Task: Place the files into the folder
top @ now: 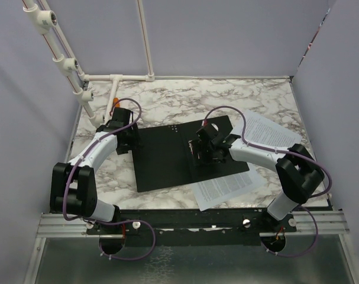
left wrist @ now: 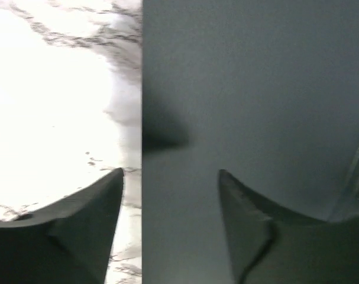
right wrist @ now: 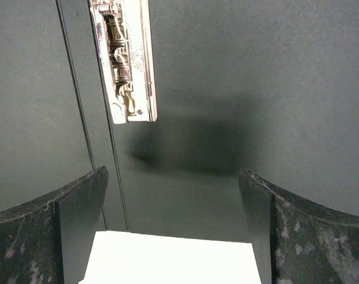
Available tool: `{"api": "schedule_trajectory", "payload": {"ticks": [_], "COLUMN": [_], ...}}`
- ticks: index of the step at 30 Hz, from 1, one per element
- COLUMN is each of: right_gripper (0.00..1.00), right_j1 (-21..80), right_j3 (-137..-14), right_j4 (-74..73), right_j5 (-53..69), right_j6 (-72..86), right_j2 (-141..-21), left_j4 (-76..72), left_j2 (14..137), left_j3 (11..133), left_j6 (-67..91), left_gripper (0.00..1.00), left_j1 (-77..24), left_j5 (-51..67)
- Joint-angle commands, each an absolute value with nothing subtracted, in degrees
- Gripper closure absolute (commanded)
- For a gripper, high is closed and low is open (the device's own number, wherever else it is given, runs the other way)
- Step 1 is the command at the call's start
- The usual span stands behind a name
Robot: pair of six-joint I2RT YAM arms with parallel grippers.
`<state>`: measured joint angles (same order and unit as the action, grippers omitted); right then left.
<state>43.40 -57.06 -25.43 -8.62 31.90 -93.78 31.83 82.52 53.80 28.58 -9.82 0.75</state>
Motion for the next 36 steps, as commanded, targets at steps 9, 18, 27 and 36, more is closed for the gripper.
{"api": "schedule_trajectory", "payload": {"ticks": [9,18,27,36], "right_gripper": [0.06,0.16,0.45,0.70], "right_j1": [42.90,42.91,42.96,43.37], "right_j3": [-59.85,-64.95,-70.96,-75.10], "right_j4": [-25.07,-28.28,-30.76,-33.25], "right_j5": [-5.91,-4.44,-5.44,-4.59], "right_j6": [30.67,29.31,27.03,25.48], "right_j2": [-95.85,-94.59,-97.20,-102.29], "left_j4": [40.16,38.90,34.68,30.59], "left_j2": [80.46,78.29,79.19,82.31], "left_j3": [59.61,57.08,51.72,47.42], "left_j6": [28.05,32.85,37.06,38.23], "left_gripper": [0.13,0.10,0.10,0.10], "left_j1": [-9.20,-14.76,-21.48,-23.50], "left_j5": [-0.64,7.76,3.74,3.01]}}
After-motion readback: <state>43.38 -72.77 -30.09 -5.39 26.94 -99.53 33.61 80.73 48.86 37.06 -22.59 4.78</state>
